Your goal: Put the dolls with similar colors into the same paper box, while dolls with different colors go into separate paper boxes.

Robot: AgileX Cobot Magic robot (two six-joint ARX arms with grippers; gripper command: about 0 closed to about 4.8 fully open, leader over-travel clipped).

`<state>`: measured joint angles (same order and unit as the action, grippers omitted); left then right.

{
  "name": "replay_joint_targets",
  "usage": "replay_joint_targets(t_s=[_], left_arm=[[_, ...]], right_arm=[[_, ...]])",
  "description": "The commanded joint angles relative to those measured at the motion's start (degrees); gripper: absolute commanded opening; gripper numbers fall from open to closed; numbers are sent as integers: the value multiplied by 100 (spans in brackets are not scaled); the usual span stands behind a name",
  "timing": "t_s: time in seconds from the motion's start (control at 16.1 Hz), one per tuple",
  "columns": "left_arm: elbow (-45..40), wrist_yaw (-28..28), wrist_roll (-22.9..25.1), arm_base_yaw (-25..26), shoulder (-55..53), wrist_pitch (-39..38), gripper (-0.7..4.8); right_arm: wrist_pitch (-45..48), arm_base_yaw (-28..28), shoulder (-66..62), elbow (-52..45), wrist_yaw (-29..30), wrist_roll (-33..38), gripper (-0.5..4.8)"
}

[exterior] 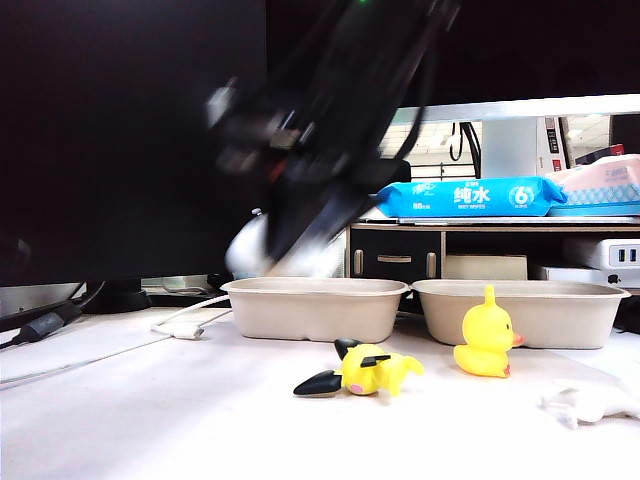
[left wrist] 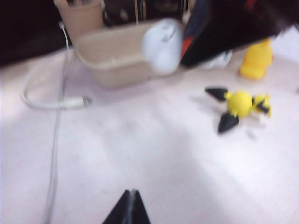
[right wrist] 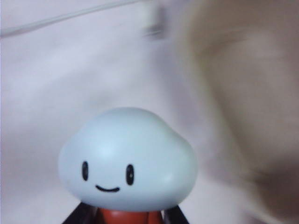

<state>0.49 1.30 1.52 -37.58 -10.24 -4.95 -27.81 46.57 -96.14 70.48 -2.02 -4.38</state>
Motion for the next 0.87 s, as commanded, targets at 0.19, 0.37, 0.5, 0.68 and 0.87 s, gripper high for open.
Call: replay_joint_targets(t_s=[0.19,0.37,0.5,0.68,0.87], left_arm=[[4,-2,0,4,872,76,-5],[4,7,0,-28,1003,186,-5],[4,0,0,-179,1003,181,-5],[4,-2,0,-525,1003,179,-5],[4,-2,0,-577,1003,173,-5]], right_arm=[[-243,-765,363,22,-962,-11,135],[-330,-1377,352,20,-1075,-11,135],[-144,-1797,350,20,-1449,-13,135],[-101,-2277,299,20,-1370,13,135],[-107,-2422,2,20,-1080,2,139]])
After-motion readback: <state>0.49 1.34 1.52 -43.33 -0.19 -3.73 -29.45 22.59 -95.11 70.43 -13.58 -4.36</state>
